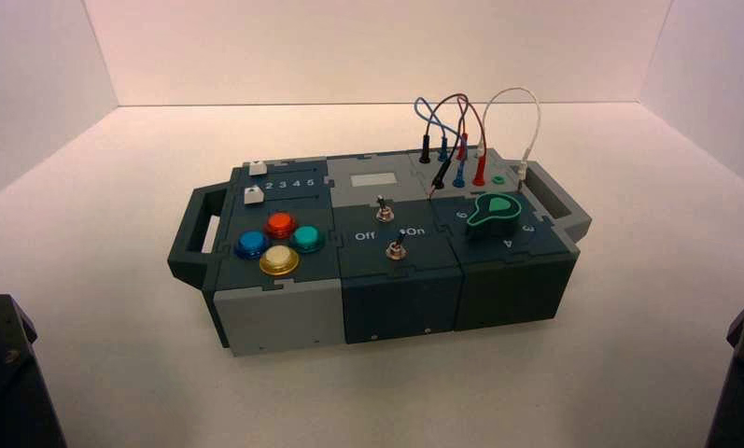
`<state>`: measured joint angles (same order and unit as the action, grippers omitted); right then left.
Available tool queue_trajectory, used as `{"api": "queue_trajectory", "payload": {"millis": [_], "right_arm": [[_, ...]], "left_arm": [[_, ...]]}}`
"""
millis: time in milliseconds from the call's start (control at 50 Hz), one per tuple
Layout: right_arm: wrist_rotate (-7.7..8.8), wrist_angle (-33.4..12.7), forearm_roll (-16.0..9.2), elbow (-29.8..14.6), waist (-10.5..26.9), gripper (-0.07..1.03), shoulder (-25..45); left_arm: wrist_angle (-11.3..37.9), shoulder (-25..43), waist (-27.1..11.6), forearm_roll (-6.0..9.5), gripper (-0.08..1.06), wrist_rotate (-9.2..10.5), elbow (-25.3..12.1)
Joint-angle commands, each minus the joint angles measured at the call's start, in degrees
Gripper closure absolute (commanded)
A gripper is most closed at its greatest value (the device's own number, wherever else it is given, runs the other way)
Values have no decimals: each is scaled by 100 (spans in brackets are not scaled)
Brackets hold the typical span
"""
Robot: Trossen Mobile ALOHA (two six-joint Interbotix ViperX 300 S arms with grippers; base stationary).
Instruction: Move the box to the right.
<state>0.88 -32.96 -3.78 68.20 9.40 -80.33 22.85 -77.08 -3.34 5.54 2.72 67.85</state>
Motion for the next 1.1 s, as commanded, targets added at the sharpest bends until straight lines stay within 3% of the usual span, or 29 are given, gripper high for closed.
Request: {"api": "queue_trajectory", "payload": {"millis": [20,440,740,960,1100], "right_arm": [[-18,62,-18,-88,0,99,114],[-18,62,-62,-88,26,99,229],[-18,9,-176,-220,26,99,773],[-18,-141,-272,-501,26,99,1898],[53,-624,-237,-958,26,99,2830]], "left_arm": [[-70,35,9,-18,101,0,-79],[70,62,9,-9,101,-9,-149],[2013,826,9,26,101,-79,-853],[3595,1670,9,123,101,-88,-1661],[4526,2232,-105,185,101,-88,-2224]]}}
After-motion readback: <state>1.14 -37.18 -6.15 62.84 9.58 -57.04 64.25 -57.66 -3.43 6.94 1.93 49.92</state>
